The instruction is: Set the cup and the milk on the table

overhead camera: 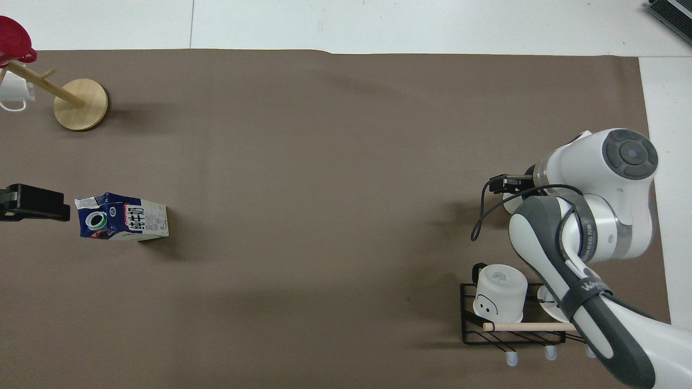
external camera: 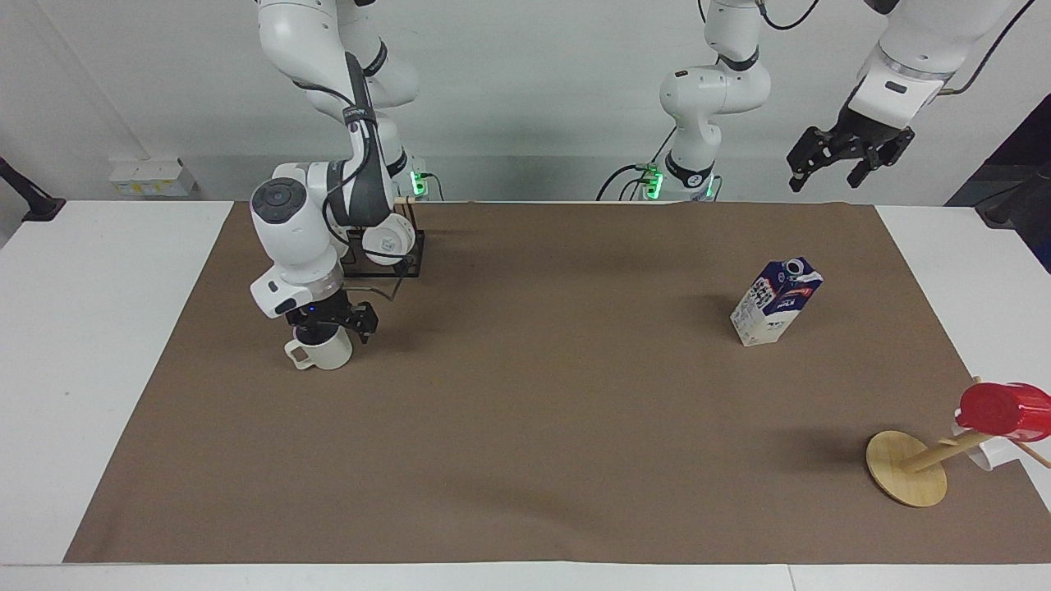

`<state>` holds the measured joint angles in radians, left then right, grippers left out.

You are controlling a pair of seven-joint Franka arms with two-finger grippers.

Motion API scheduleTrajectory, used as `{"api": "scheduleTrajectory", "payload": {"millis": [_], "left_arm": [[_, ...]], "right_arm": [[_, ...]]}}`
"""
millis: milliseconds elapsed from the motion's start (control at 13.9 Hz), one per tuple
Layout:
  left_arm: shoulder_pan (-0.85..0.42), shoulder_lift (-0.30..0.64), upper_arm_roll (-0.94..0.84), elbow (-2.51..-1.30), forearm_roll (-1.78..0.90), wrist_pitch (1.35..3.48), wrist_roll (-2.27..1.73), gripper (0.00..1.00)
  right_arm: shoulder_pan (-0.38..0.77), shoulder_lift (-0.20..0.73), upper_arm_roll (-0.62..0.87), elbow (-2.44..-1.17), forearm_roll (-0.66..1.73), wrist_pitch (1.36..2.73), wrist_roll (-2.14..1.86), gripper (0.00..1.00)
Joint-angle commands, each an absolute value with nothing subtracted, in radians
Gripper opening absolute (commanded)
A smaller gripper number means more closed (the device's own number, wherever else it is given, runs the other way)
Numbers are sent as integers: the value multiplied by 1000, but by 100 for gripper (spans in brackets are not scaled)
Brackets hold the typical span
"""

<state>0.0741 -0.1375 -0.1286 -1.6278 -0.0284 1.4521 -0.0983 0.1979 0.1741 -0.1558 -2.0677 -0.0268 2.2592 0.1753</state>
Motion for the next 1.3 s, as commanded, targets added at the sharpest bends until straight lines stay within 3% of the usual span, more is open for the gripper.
{"api": "scheduleTrajectory", "payload": {"millis": [0,360,720,792,864,1224], "left_arm": [[84,-160,-130,-1644,-21,1445,-91,100],[84,-160,-129,-1643,-21,1445,-91,100],[84,-158,-129,-1643,-21,1459,-91,100],[84,-158,-129,-1643,-21,1457,-91,100],[84,-158,-129,-1643,-21,1459,-91,100],[84,-158,-129,-1641,-21,1462,-91,100]], "right_arm": [[184,190,-149,-2080,-17,2316,230,100],[183,209,-149,-2077,-15,2336,314,98],[176,210,-149,-2074,-15,2336,298,21],[176,210,-149,-2072,-17,2336,295,14],[176,210,-149,-2069,-17,2333,290,0],[164,225,-149,-2023,8,2299,268,0]]}}
